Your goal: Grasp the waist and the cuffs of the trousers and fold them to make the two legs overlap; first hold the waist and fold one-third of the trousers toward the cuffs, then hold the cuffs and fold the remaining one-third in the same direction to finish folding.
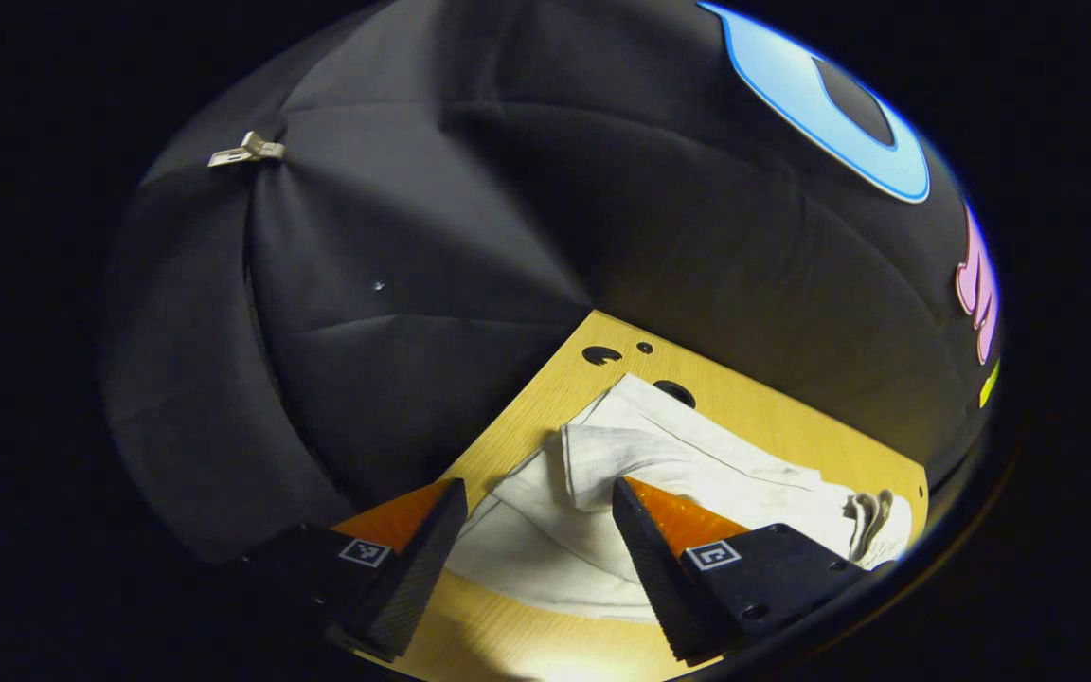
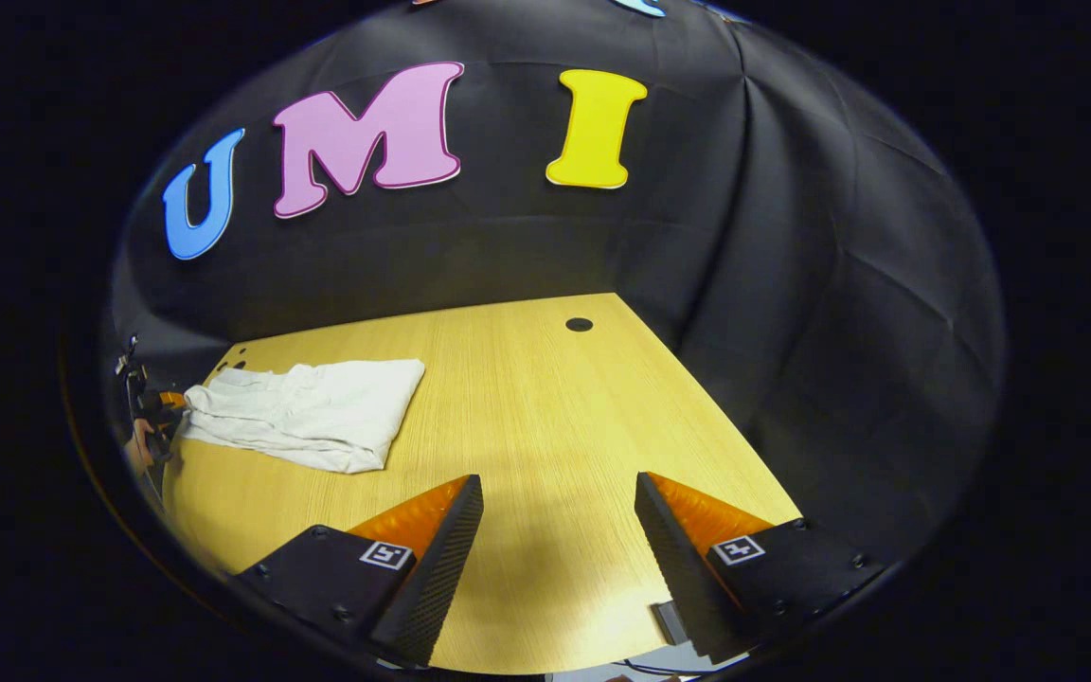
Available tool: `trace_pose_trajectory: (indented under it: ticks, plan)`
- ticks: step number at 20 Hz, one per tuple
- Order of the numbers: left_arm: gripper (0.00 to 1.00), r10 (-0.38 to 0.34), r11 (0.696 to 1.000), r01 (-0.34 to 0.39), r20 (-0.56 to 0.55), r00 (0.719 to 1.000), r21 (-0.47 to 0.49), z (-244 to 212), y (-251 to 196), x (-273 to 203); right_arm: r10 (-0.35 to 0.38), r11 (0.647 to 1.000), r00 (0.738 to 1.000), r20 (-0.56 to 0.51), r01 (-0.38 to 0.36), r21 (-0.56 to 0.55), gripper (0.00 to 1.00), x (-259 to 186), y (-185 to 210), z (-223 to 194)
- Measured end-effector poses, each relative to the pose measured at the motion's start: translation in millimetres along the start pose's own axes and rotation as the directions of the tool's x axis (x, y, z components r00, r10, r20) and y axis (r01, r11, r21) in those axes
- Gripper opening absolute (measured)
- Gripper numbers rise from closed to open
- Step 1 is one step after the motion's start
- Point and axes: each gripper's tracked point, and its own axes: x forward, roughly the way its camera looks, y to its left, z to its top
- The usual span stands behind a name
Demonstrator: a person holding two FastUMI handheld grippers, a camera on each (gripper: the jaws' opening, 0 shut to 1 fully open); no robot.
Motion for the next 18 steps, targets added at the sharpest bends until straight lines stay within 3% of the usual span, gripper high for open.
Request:
trace_pose_trajectory:
  ticks: [5,9,11,14,16,18]
  plan:
    - [0.98,0.078,0.993,-0.072,-0.065,0.995,0.09,-19,7,17,0.058,0.998,0.996,-0.069,-0.061,-0.032,0.99,-11,23,-27]
    - [0.98,0.08,0.983,-0.061,-0.105,0.991,0.176,-24,8,16,0.098,0.994,0.988,-0.123,-0.102,-0.031,0.96,-2,44,-44]
    - [0.94,0.061,0.984,-0.038,-0.133,0.989,0.173,-27,1,18,0.12,0.992,0.986,-0.119,-0.124,-0.024,0.96,-1,51,-43]
    - [0.72,0.026,0.985,0.004,-0.167,0.986,0.172,-35,-8,19,0.112,0.993,0.987,-0.119,-0.116,-0.029,0.96,2,53,-47]
    - [0.41,0.013,0.988,0.015,-0.175,0.985,0.153,-38,-16,17,0.115,0.993,0.987,-0.113,-0.116,0.006,0.96,3,53,-48]
    - [0.25,0.003,0.99,0.025,-0.196,0.981,0.14,-44,-23,15,0.095,0.995,0.991,-0.096,-0.091,0.04,0.97,6,46,-45]
